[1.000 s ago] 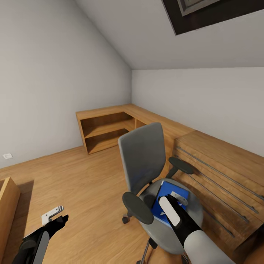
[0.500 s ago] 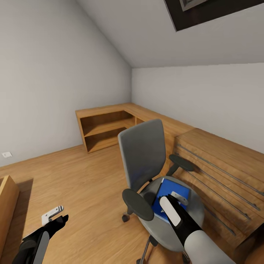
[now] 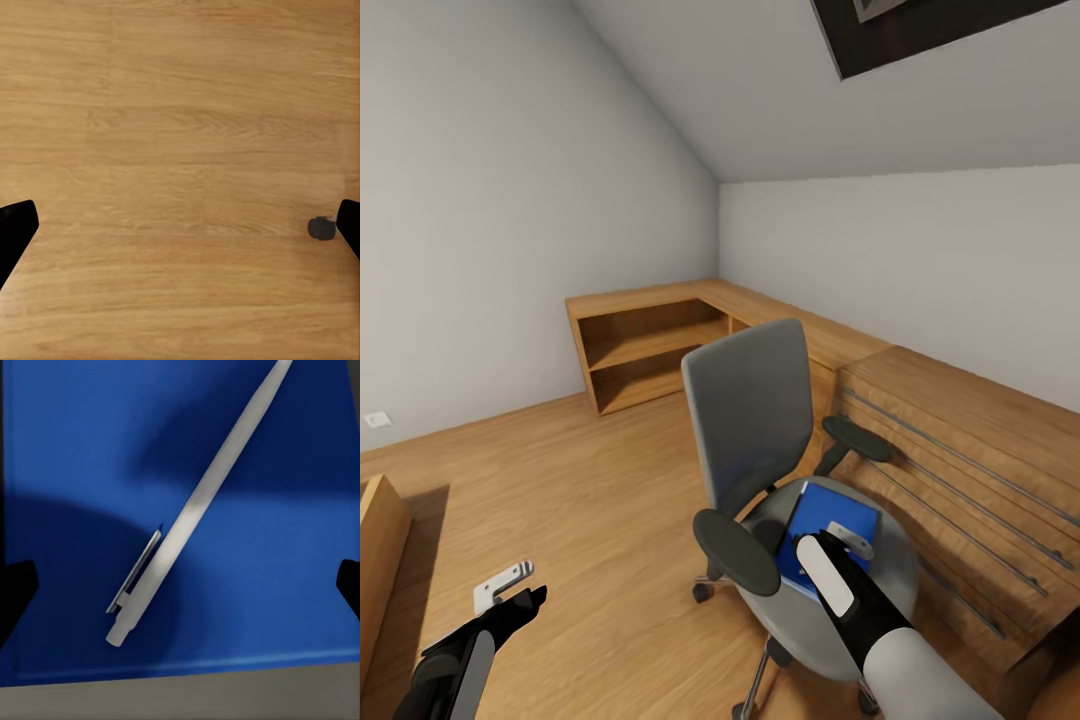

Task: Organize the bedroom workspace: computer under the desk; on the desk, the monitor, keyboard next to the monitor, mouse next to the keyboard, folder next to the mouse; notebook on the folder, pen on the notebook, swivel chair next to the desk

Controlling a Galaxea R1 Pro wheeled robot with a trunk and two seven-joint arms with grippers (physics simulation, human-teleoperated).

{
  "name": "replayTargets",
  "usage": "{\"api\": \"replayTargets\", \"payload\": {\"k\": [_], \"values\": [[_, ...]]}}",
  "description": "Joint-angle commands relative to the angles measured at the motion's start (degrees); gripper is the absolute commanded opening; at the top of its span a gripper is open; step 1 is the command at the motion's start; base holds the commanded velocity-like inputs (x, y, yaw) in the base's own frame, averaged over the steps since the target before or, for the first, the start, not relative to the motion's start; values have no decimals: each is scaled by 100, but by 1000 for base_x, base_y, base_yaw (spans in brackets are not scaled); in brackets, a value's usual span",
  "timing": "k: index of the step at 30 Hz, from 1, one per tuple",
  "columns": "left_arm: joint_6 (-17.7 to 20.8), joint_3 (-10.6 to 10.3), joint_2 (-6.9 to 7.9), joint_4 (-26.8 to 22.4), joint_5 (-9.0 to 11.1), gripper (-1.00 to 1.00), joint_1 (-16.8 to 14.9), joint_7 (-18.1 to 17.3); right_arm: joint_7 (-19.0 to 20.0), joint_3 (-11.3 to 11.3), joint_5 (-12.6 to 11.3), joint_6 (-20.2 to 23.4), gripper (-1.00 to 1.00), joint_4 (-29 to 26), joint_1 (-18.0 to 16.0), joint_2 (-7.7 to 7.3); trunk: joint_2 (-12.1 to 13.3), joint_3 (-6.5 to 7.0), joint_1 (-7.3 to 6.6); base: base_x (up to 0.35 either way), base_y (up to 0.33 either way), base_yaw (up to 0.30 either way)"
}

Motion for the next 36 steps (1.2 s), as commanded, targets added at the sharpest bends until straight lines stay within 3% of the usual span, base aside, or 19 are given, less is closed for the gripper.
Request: {"api": "replayTargets", "payload": {"k": [1,36], "values": [[31,-5,1,-8,61,100,-2,41,-37,14,-22,31,100,-8,-4,-4,-3,-6,-1,0,0,0],[16,-11,9,134,61,100,-2,26,-37,-11,-47,39,100,3,-3,-10,-3,-6,-1,50,0,0]]}}
